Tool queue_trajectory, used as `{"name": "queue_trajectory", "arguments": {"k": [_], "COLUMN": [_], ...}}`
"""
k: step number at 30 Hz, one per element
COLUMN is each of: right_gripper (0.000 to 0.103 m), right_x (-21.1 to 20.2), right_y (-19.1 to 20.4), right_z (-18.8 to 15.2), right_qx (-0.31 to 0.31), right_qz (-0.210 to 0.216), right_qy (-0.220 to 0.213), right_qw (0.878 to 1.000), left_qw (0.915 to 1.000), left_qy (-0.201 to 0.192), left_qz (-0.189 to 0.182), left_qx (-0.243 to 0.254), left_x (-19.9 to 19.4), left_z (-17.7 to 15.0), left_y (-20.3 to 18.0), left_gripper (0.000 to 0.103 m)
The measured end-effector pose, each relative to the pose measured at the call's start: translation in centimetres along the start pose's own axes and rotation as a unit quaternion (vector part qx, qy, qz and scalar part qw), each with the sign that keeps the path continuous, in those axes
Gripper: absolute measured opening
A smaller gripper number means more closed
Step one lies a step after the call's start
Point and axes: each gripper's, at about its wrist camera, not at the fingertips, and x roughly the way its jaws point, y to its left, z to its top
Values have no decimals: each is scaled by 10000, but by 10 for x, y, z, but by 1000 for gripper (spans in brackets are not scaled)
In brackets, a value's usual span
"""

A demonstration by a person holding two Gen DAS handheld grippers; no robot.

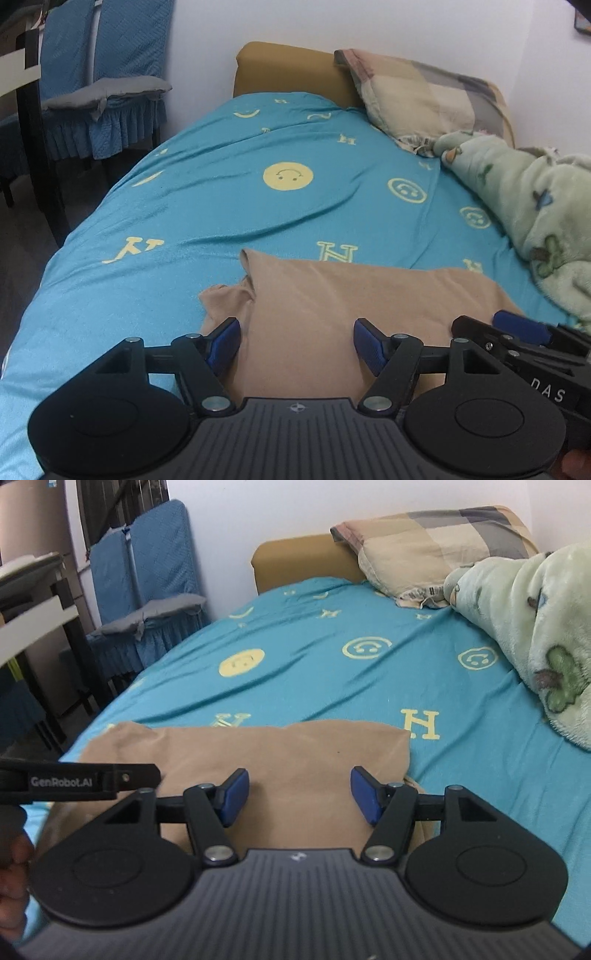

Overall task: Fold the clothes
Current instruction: 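Open both grippers and smooth the folded shirt flat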

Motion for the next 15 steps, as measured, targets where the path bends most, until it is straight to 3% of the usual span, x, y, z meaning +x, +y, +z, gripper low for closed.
{"name": "queue_trajectory", "arguments": {"k": [6,9,15], "right_gripper": [63,64,65], "right_x": [-46,-65,-60], "right_y": [10,13,21], "right_z": [-5,-18,-46], "right_qx": [-105,-75,43], "right_qz": [-27,-70,-155], "right_qy": [-87,73,600], "right_qw": [9999,9999,9981], "left_qw": [9994,9974,9970], "left_qy": [166,491,758], "left_qz": [-79,-5,35], "left_qx": [282,527,170], "left_x": [-44,-40,-35], "left_z": [-20,-34,-44], "left_y": [-4,-3,4], "left_gripper": [70,76,76]}}
